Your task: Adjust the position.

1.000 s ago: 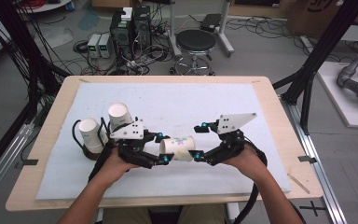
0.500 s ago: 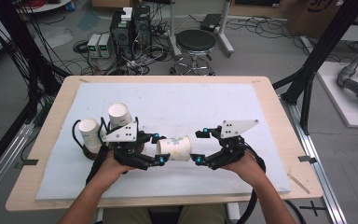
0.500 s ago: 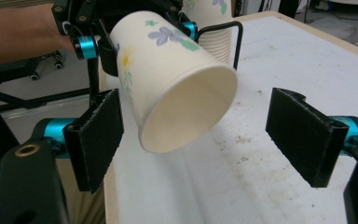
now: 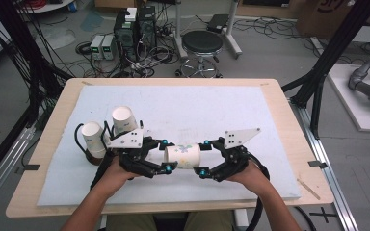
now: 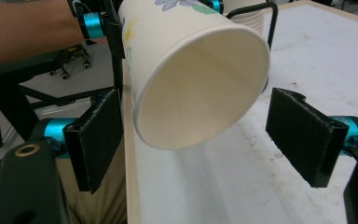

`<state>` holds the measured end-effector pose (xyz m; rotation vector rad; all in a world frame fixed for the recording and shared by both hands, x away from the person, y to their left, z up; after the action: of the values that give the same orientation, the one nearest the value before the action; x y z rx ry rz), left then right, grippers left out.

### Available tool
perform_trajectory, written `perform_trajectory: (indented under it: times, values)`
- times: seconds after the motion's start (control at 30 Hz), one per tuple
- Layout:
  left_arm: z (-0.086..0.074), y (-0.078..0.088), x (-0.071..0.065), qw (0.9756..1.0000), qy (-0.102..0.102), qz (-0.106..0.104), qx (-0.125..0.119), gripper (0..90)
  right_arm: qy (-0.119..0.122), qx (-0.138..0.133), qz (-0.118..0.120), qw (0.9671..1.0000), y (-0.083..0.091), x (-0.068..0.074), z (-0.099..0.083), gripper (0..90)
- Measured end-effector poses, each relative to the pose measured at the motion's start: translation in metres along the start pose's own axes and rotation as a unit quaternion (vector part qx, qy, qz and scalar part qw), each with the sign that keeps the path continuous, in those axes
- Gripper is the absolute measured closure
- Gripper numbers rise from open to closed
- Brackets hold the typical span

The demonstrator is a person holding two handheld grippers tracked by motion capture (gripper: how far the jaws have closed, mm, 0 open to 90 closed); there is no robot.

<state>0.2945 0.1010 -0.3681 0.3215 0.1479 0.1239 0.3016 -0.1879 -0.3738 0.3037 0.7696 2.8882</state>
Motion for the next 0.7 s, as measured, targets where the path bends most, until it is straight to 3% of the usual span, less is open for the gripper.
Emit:
perform_trajectory:
  times: [0.37, 0.7]
  values:
    - [-0.0002, -0.0026, -0.0011, 0.9999, -0.005, -0.012, -0.002, 37.4, 0.003, -0.016, 0.026, 0.9995, -0.0052, -0.0020, -0.0023, 20.6]
    - [-0.0010, -0.0035, -0.0009, 0.9996, -0.012, -0.019, -0.015, 37.4, 0.004, -0.035, 0.041, 0.9985, 0.0008, -0.0048, -0.0027, 30.0]
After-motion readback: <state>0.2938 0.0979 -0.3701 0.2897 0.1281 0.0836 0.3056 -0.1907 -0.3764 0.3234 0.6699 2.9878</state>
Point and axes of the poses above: each handheld gripper's, and its own axes: y roughly backward along the jaws, z roughly out of its top, x roughly to its left, the point moved 1 cm from there along -y, roughly forward along the jaws, and after that the axes turned 7 degrees about x, right-handed, at the moved point
